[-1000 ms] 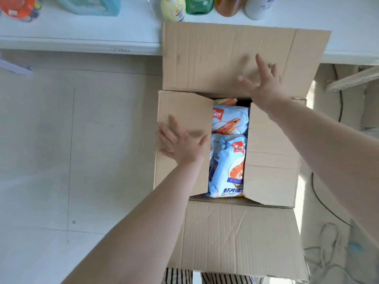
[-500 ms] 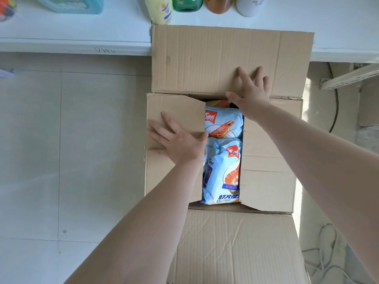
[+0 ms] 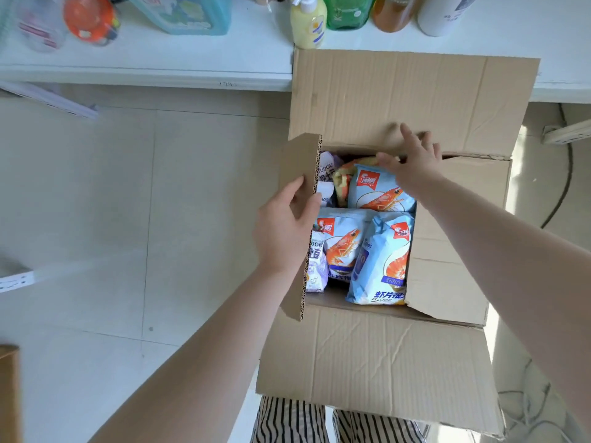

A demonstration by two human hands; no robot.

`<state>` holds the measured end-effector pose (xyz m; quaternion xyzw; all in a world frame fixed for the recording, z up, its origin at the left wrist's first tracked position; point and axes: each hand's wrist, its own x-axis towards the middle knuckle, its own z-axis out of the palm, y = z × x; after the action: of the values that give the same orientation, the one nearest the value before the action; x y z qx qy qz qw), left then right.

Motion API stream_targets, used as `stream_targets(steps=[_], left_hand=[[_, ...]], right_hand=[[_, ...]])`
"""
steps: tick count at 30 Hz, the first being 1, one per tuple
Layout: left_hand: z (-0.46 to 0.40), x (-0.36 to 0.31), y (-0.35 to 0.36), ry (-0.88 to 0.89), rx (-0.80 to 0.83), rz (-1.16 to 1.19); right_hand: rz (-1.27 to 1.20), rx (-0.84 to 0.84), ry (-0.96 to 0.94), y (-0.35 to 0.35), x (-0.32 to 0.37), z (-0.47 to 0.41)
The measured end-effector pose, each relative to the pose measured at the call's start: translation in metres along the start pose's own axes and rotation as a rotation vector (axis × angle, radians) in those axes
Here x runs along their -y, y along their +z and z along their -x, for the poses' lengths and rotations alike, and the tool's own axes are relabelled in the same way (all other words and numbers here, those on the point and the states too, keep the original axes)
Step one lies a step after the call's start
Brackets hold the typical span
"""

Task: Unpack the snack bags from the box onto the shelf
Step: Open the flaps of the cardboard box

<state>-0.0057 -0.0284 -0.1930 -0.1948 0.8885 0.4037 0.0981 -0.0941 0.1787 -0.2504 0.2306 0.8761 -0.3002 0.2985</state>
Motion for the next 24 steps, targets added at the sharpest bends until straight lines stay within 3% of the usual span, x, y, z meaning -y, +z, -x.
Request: stream_targets(steps=[4, 7, 12, 15, 19, 22, 24], left_hand=[[0.001, 0.007, -0.014, 0.004, -0.016, 0.122], [-0.001, 0.012, -0.022, -0.044, 0.007, 0.254], [-0.002, 0.02, -0.042, -0.092, -0.079, 0.27], [-0.013, 0.041, -0.059, -0.211, -0.203, 0.188], [-0.043, 0.083, -0.073, -0.33, -0.331, 0.018], [-0.061, 0.11, -0.066, -0.287, -0.31, -0.041], [-0.064, 0.127, -0.053, -0.33, -0.214, -0.162]], right_hand=[[-0.219, 0.083, -0.103, 0.025, 0.032, 0.034], [-0.499, 0.314, -0.167, 0.042, 0.059, 0.072], [-0.532, 0.444, -0.232, 0.063, 0.101, 0.087], [-0.5, 0.423, -0.222, 0.08, 0.123, 0.073], [-0.25, 0.353, -0.239, 0.116, 0.139, 0.053], [-0.073, 0.275, -0.191, 0.141, 0.143, 0.044], [0.034, 0.213, -0.17, 0.152, 0.141, 0.041]])
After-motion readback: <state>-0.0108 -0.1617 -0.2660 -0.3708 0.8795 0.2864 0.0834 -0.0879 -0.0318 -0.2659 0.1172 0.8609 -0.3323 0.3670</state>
